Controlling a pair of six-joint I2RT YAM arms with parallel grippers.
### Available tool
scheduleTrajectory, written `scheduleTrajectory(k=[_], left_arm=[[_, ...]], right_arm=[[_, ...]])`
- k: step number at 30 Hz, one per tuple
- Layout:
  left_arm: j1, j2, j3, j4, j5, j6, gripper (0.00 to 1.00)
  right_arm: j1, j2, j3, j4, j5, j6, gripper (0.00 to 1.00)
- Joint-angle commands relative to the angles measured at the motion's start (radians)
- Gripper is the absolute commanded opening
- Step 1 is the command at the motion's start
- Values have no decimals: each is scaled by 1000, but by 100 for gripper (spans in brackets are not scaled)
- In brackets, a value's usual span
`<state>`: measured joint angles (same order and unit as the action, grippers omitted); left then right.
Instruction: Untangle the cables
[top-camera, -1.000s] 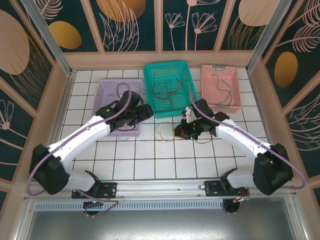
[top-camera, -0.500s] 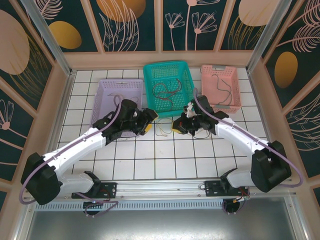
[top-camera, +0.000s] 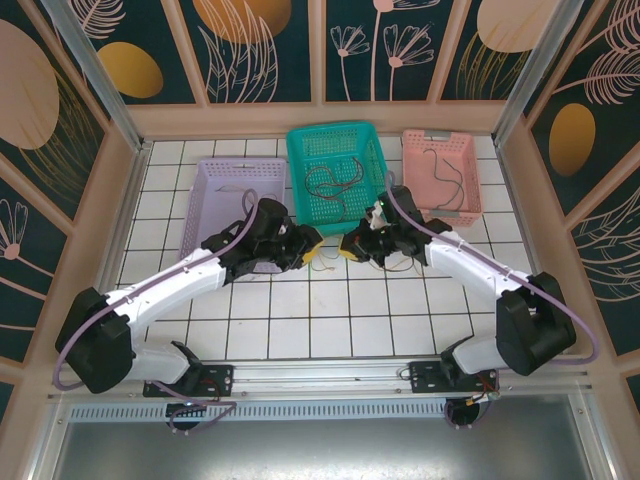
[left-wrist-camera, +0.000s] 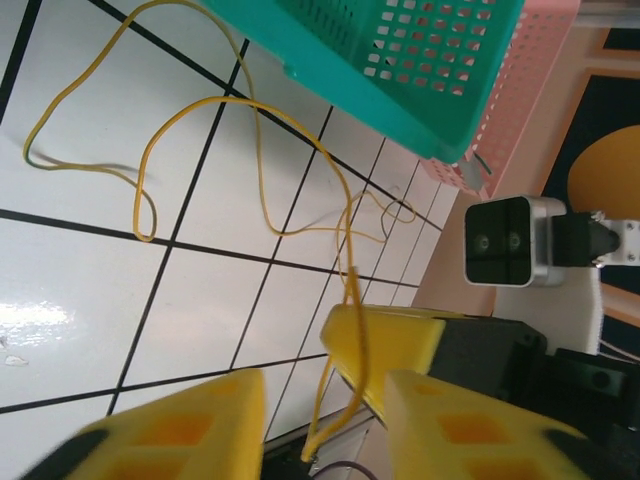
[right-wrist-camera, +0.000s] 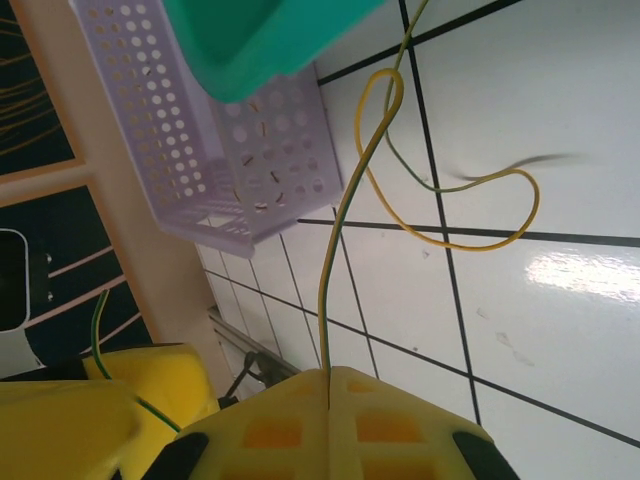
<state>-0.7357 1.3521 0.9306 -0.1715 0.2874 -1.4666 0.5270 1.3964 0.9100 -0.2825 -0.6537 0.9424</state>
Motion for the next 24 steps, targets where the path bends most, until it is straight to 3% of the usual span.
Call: scheduleTrajectory(k=[1, 3, 5, 9, 13, 15, 18, 24], left_arm=[[-5, 20, 36, 11, -4, 9, 27], [-4, 39, 36, 22, -4, 12, 17], [-5, 43, 69, 24, -13, 12, 0], [-4, 32, 91, -13, -51, 32, 0], [-4, 29, 132, -59, -75, 66, 0], [-5, 30, 141, -70, -72, 74, 0], [-4, 25, 146, -78, -76, 81, 0], [-4, 36, 173, -96, -72, 103, 0]], right_arm=[[-4, 9, 40, 28, -18, 21, 0], [-3, 7, 41, 21, -20, 20, 0], [-4, 6, 40, 14, -18, 14, 0], [-14, -7, 52, -59, 19, -41, 0], [-82, -106, 57, -282, 230, -121, 38], [-158, -192, 8, -337, 311, -112, 47], [-288, -305, -82, -413, 403, -105, 50], [-525, -357, -286, -374, 391, -151, 48]])
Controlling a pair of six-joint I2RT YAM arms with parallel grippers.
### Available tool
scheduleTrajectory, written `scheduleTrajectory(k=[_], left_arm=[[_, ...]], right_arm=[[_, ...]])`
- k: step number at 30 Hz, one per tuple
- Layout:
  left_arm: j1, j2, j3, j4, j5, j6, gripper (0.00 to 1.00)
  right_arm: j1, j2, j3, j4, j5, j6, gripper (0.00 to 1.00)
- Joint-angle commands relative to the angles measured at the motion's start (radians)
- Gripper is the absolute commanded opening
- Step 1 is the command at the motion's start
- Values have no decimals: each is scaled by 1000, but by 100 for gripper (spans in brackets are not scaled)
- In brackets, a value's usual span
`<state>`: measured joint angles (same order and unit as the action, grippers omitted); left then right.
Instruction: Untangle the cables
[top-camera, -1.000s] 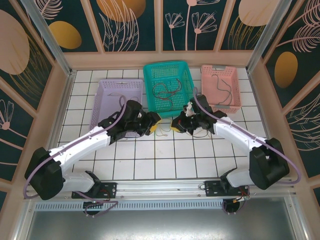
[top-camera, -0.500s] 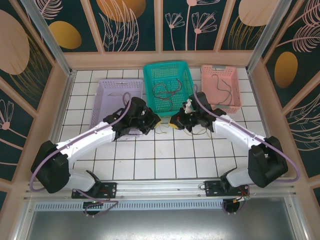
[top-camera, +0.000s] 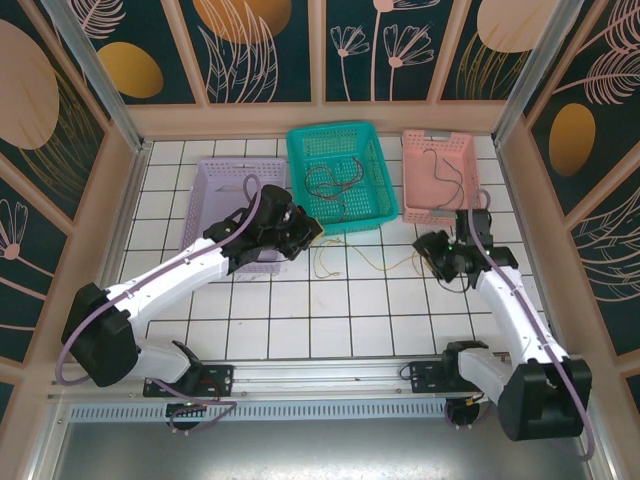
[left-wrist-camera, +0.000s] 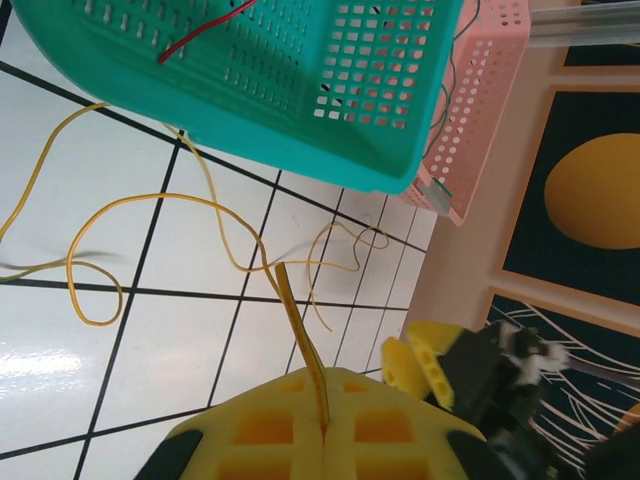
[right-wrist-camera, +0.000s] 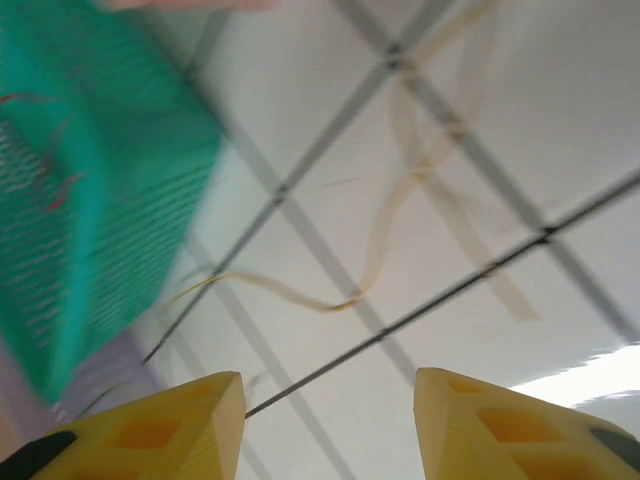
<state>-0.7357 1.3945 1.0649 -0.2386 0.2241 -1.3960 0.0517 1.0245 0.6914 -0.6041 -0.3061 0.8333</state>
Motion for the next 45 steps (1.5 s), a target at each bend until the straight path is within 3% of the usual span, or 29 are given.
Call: scheduleTrajectory(k=[1, 9, 19, 28, 31, 33, 35, 40, 45], left_arm=[[-3, -3, 45, -33, -9, 36, 0], [-4, 3, 55, -42, -5, 47, 0], [-3, -3, 46, -36, -4, 42, 0], [-3, -2, 41, -24, -2, 37, 0], [-3, -1, 42, -22, 0, 37, 0], [-4, -1, 41, -21, 1, 37, 0], [-3, -1, 44, -22, 0, 37, 0], [15, -23, 155, -148, -116, 122, 0], [174, -47, 484, -364, -350, 306, 0]], right_arm=[[-62, 19, -88, -35, 56, -50, 48], [-73, 74, -180, 152, -19, -35, 43], [-71, 114, -204, 237, -60, -7, 29], [-55, 115, -230, 270, -76, 20, 25], [-52, 122, -233, 299, -82, 33, 19], [-51, 129, -229, 305, -78, 35, 9], [-48, 131, -222, 292, -62, 27, 0], [-31, 85, -136, 126, 110, -46, 0], [-29, 49, -45, -47, 301, -97, 0]])
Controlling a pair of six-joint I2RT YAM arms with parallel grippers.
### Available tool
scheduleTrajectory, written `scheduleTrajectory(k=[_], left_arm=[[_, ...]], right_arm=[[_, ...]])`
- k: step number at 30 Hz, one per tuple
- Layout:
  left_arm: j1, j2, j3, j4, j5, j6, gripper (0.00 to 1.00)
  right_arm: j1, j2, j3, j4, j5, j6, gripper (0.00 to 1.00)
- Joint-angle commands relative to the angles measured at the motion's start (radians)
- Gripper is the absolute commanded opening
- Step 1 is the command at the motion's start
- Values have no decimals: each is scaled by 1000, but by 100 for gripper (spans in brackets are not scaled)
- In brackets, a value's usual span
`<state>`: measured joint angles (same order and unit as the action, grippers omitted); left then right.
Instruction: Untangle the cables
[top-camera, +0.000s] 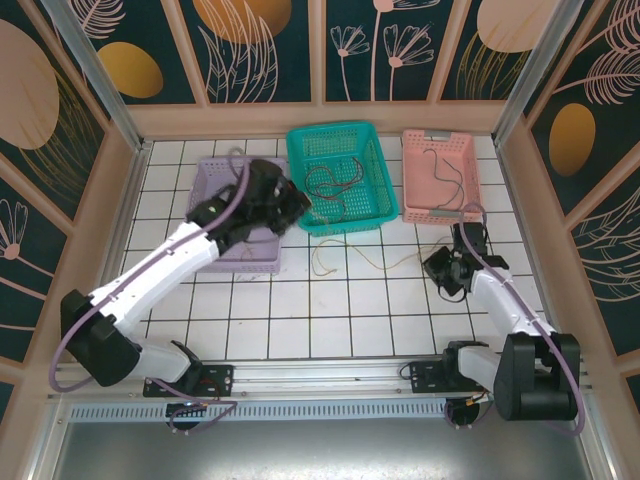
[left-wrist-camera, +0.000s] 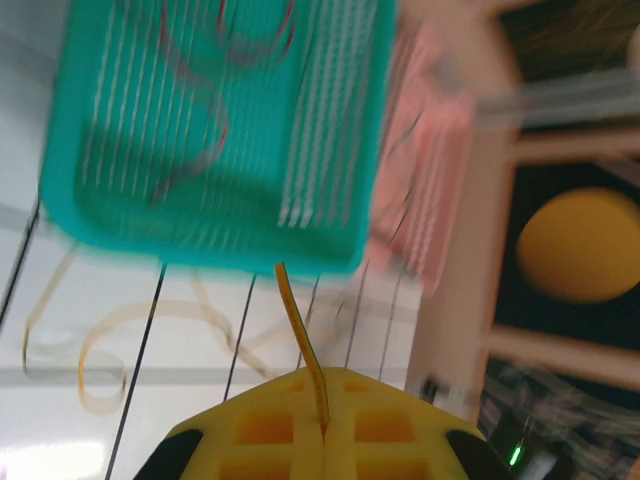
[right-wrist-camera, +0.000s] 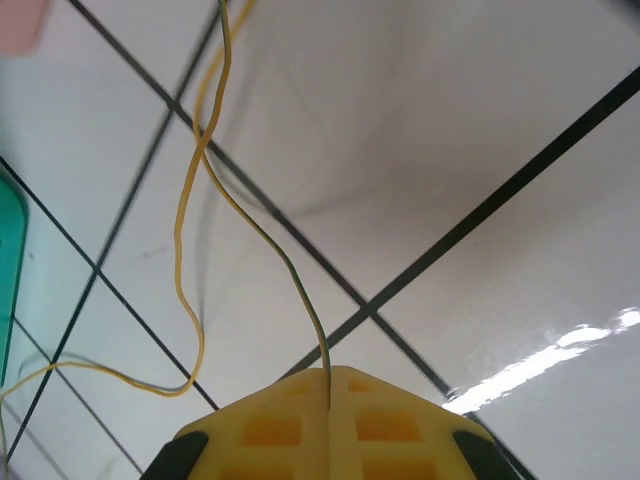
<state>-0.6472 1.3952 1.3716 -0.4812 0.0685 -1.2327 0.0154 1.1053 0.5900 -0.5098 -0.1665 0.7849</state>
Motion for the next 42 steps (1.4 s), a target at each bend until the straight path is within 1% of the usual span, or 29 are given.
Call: scheduleTrajectory(k=[1, 3, 5, 8, 10, 11, 13, 16, 19, 22, 26, 29, 31, 34, 36, 38, 40, 42], left_arm=[[117, -46, 245, -154, -246, 175, 0], [168, -44, 386, -197, -376, 252, 0], [188, -59, 464, -196, -526, 307, 0], [198, -93, 500, -112, -742, 399, 0], [210, -89, 533, -74, -865, 466, 0], [219, -79, 551, -54, -910, 502, 0], [243, -54, 582, -4, -956, 583, 0], [304, 32, 709, -40, -992, 663, 0], [406, 114, 829, -127, -943, 667, 0], [513, 178, 909, -209, -895, 668, 0], [659, 251, 1001, -314, -763, 651, 0], [731, 271, 1022, -345, -689, 631, 0], [745, 272, 1018, -331, -662, 647, 0], [746, 263, 997, -280, -602, 686, 0], [745, 237, 943, -219, -559, 695, 0], [746, 206, 881, -141, -496, 704, 0], [745, 191, 833, -79, -421, 712, 0], [745, 207, 838, -51, -330, 713, 0]], right_arm=[[6, -39, 66, -161, 177, -50, 0], [5, -55, 83, -192, 232, -46, 0], [4, -66, 105, -223, 278, -38, 0], [2, -81, 145, -258, 358, -35, 0], [-4, -82, 170, -272, 413, -39, 0], [-7, -79, 185, -276, 440, -41, 0], [-14, -63, 208, -264, 484, -51, 0], [-22, -16, 252, -238, 555, -66, 0], [-58, 35, 304, -217, 591, -87, 0], [-70, 48, 347, -202, 664, -107, 0], [-72, 50, 395, -184, 728, -163, 0], [-59, 25, 440, -174, 739, -218, 0], [-44, -21, 456, -117, 668, -306, 0], [55, -129, 459, 29, 481, -470, 0], [172, -179, 463, 105, 366, -550, 0], [263, -185, 483, 134, 203, -602, 0], [372, -160, 517, 126, 109, -621, 0], [495, -125, 551, 131, 50, -639, 0]])
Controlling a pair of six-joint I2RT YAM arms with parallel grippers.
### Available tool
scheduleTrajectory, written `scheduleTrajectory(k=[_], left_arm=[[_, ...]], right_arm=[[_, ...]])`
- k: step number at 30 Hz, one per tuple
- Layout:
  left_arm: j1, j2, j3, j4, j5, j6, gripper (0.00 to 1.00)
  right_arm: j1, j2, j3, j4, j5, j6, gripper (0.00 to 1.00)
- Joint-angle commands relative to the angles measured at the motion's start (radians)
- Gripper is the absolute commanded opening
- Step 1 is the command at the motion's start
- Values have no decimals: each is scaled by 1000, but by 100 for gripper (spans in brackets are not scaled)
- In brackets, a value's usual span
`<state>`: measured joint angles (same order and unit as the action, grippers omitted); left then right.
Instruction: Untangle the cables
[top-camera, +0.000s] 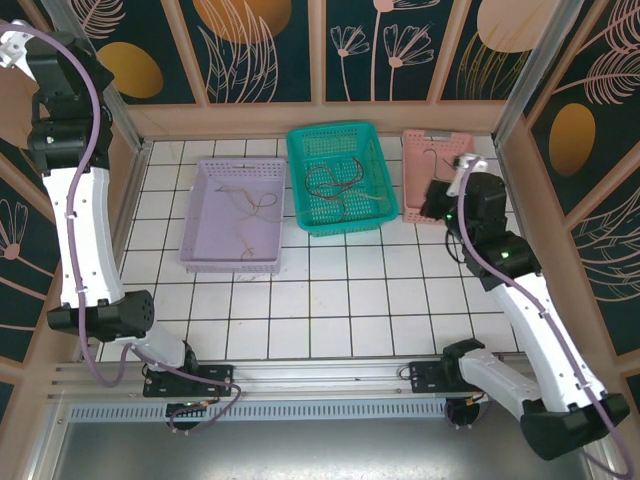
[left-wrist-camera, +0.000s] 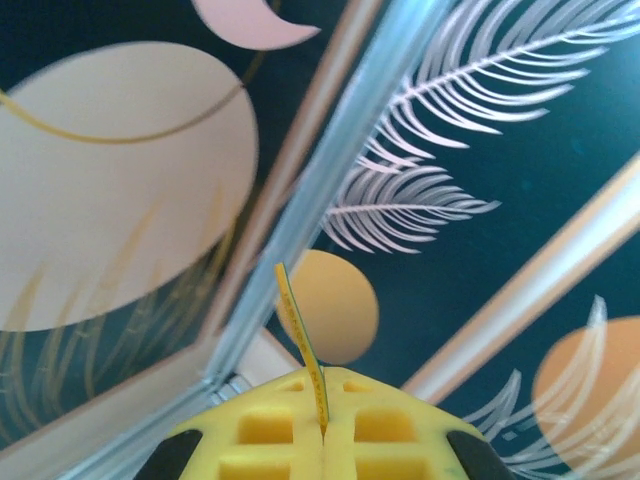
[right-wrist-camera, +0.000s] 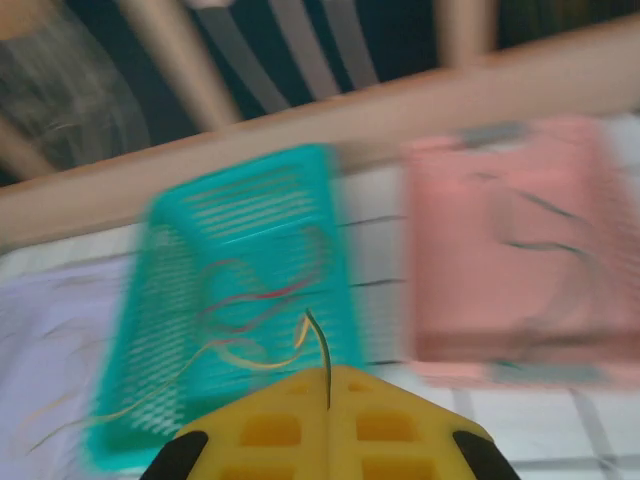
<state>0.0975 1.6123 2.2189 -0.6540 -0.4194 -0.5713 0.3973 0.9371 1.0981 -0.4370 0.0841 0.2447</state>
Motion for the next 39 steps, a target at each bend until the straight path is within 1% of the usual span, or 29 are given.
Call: scheduleTrajectory(k=[1, 4, 8, 11, 14, 18, 23, 28, 33, 36, 39], left_arm=[[1, 6, 4, 123, 207, 51, 0], [0, 55, 31, 130, 341, 34, 0], [1, 89, 0, 198, 475, 6, 0], [1, 95, -2, 240, 551, -18, 0], [1, 95, -5, 278, 609, -36, 0], [1, 71, -47, 362, 686, -79, 0], [1, -7, -100, 462, 709, -183, 0], [1, -44, -73, 524, 716, -288, 0], [1, -23, -41, 565, 767, -363, 0], [1, -16, -84, 538, 786, -368, 0], [1, -42, -168, 545, 789, -354, 0]], right_arm=[[161, 60, 54, 72, -223, -104, 0], [290, 135, 90, 151, -315, -89, 0], [424, 310, 208, 210, -396, -75, 0], [496, 437, 299, 228, -411, -79, 0], [533, 540, 360, 241, -422, -74, 0], [537, 623, 364, 287, -426, -58, 0], [525, 719, 382, 302, -432, -61, 0], [503, 752, 357, 358, -471, -36, 0], [500, 769, 363, 369, -478, -24, 0], [500, 790, 370, 372, -490, -18, 0], [500, 813, 377, 373, -498, -15, 0]])
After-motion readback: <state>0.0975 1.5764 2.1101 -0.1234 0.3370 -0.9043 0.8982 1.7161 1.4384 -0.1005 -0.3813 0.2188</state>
